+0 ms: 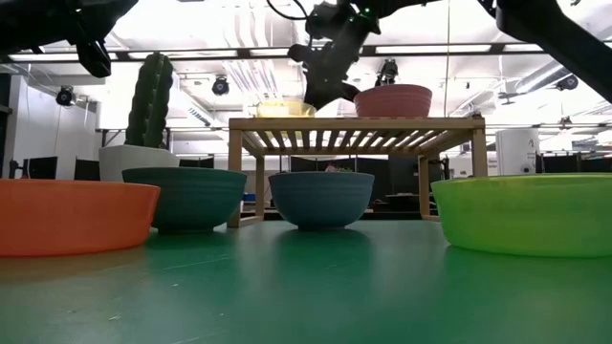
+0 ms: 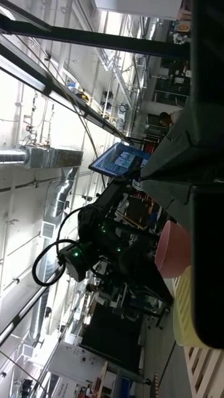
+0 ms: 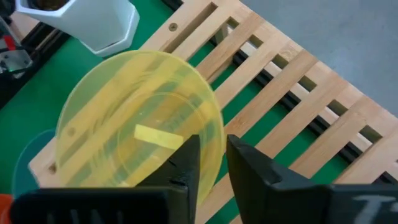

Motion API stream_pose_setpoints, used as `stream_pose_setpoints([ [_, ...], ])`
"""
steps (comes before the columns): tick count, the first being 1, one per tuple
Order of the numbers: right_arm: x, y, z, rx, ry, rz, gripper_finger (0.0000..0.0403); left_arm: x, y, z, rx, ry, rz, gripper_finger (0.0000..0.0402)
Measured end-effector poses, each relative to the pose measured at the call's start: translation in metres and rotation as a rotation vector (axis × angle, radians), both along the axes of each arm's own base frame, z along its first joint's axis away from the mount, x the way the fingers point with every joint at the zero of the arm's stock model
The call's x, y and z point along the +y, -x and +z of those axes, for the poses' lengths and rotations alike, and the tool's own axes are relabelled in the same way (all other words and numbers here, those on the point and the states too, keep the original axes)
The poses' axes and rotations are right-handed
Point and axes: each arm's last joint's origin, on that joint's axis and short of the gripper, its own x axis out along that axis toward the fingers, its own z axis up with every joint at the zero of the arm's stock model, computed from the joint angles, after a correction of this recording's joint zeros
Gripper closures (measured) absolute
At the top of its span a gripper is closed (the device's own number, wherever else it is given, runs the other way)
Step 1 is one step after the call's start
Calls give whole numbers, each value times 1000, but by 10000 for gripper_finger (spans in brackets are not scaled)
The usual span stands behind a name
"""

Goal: Place and stack bowls onto a shelf
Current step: Put the yellow bowl on the shelf

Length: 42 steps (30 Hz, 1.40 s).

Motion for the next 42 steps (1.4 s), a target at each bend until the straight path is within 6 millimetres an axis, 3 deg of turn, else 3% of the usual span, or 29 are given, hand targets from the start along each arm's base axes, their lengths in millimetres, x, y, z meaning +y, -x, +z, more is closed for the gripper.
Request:
stream_pose_setpoints([
  [10,9,5,23,-58,93,15,311,0,0,0,0,0,0,402],
  [22,69,-29,29,-39,343,188,379,0,0,0,0,0,0,402],
  [28,73,-33,19,2,352,187,394,0,0,0,0,0,0,402],
  [36,72,-35,-12,118,326,180,394,0,0,0,0,0,0,402],
  [42,70,-28,-15,230,384,126,394,0,0,0,0,0,1,402],
])
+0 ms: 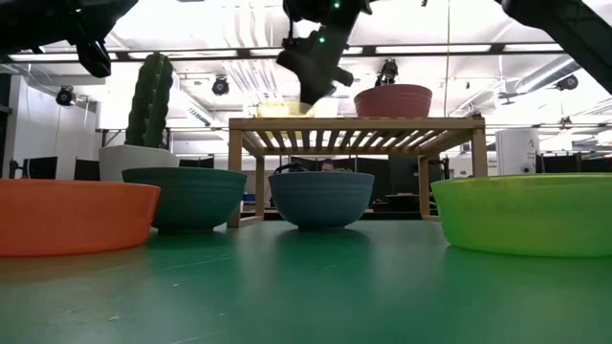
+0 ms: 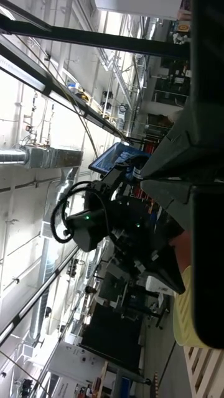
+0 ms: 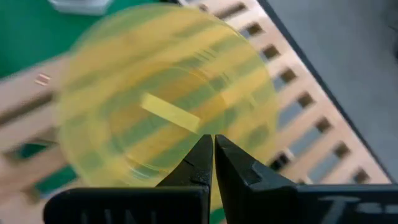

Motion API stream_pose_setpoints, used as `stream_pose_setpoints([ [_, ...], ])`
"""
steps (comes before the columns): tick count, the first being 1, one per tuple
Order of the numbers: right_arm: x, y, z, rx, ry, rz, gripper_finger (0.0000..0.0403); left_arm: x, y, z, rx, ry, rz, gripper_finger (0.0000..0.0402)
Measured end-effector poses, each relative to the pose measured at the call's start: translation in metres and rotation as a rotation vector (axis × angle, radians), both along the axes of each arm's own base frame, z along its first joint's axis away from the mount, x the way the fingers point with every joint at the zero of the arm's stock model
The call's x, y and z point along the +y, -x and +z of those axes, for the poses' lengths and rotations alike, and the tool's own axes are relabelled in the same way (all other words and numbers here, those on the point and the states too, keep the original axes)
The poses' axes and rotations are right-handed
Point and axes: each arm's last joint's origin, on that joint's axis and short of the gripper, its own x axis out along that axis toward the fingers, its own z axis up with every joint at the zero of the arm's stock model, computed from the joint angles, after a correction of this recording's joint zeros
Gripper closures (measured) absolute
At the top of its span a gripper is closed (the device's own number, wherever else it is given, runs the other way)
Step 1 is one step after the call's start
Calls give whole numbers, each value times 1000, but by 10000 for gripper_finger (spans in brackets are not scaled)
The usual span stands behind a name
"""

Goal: Place and stack bowls onto a shelf
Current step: Put the yellow bowl on the shelf, then stack the dark green bowl on top of the pink bowl on the shelf

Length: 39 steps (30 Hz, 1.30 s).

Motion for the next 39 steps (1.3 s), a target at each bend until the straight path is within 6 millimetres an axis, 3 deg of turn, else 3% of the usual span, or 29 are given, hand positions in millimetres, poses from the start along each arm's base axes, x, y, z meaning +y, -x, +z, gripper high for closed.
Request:
stream_pose_setpoints([
  [16,1,8,-1,99,32,-49,394,0,0,0,0,0,0,402],
  [22,10,11,14,63,38,-40,394,0,0,0,0,0,0,402],
  [26,33,18,35,22,50,6,394,0,0,0,-1,0,0,402],
  [32,93,35,56,-8,40,118,394,0,0,0,-1,8,-7,402],
  [39,162,66,46,-39,16,266,394,-1,-6,0,8,21,-17,402],
])
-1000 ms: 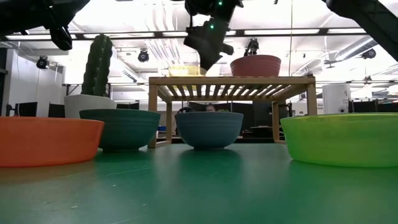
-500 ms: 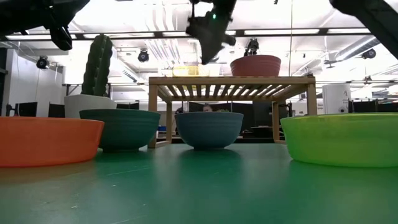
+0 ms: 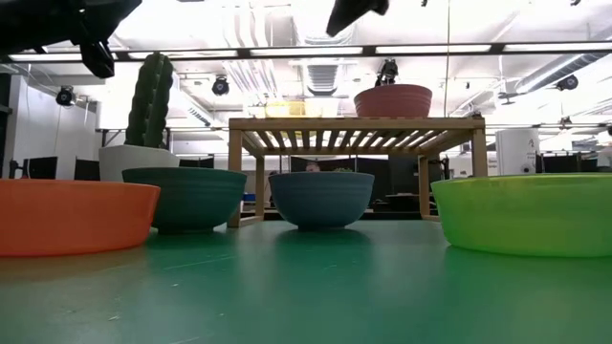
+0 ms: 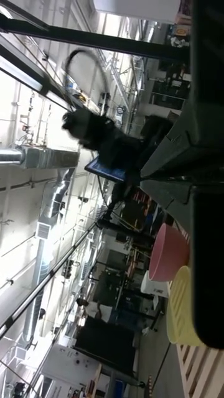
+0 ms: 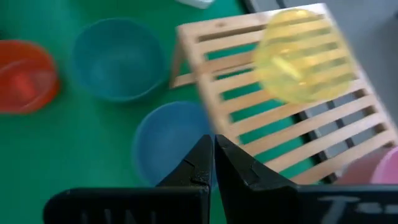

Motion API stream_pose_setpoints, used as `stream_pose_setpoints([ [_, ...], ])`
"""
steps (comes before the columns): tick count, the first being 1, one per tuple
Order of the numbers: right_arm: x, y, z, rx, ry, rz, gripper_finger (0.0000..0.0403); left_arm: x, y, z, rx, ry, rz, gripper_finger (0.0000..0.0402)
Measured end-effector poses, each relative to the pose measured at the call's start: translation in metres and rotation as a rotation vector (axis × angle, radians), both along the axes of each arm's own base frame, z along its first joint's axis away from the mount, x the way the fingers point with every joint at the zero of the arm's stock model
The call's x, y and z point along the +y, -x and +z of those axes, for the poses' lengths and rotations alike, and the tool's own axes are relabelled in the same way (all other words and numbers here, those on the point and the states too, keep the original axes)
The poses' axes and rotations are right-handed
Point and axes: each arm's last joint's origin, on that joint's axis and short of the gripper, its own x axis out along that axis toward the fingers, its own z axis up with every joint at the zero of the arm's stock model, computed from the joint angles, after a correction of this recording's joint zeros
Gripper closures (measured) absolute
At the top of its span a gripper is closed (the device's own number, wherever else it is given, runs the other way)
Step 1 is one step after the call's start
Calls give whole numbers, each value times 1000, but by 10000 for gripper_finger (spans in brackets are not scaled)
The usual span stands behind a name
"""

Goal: Place and stack bowls onto a shelf
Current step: Stack the dark green bowl on top of the pink bowl on the shelf

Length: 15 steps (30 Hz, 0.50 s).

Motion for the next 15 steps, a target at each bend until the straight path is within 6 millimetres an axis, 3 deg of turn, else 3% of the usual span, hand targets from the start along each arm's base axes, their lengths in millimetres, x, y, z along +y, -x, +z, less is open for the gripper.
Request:
stream_pose_setpoints([
  [6,41,41,-31,-128,-12,144,394,-4,-13,10,33,-10,-38,402],
  [15,51,106,-66,-328,-23,263,394,-15,-58,41,175,-28,-130,402],
])
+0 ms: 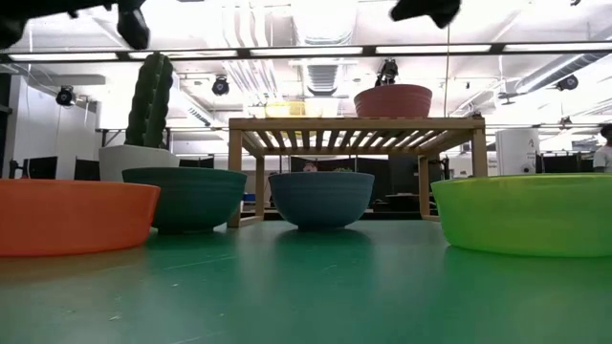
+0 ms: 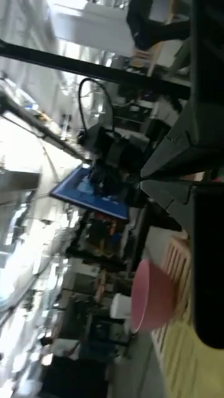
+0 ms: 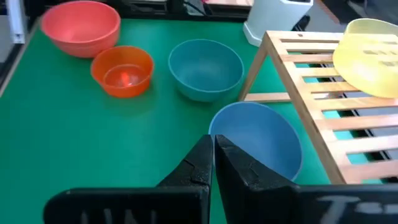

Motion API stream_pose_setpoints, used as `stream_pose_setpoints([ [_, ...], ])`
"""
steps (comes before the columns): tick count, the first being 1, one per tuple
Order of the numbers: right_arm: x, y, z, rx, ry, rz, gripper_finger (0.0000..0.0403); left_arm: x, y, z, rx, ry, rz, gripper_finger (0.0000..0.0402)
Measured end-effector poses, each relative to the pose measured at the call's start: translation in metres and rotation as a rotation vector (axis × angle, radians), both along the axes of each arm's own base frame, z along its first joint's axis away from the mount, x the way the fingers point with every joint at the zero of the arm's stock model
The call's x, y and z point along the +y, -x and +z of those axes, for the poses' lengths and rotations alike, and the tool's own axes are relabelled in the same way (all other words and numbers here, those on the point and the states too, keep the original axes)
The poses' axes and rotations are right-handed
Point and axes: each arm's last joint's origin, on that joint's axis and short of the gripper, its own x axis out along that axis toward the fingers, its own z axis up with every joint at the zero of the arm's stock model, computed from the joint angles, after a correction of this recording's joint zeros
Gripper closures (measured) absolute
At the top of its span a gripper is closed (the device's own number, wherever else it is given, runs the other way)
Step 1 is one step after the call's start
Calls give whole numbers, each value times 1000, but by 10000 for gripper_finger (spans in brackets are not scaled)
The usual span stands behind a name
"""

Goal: Place and stack bowls onto a shelf
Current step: Stack the dark green bowl on top of the pink bowl on the shelf

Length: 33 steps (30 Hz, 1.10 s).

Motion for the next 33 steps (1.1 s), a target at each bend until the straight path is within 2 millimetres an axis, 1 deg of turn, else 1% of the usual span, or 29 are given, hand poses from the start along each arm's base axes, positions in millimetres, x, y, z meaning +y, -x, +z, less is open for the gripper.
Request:
stream_pose_setpoints([
  [4,-2,25,-13,-43,-11,21,394,-6,-28,9,146,24,-13,402],
  [8,-2,43,-26,-89,-25,49,394,-10,-52,21,329,40,-11,402],
  [12,-1,56,-37,-114,-23,80,394,-14,-71,27,565,51,4,402],
  [15,0,61,-43,-137,-21,100,394,-17,-82,28,752,34,19,402],
  [19,1,68,-48,-143,-24,116,394,-25,-95,16,1005,-21,21,402],
  [23,3,71,-55,-149,-25,132,394,-31,-107,0,1188,-19,41,402],
  [27,4,71,-57,-152,-4,148,394,-34,-114,-18,1325,-38,63,402],
  [30,4,71,-56,-155,3,153,394,-37,-120,-27,1362,-34,26,400],
  [33,3,72,-56,-159,1,154,394,-39,-124,-35,1405,-25,-9,383],
])
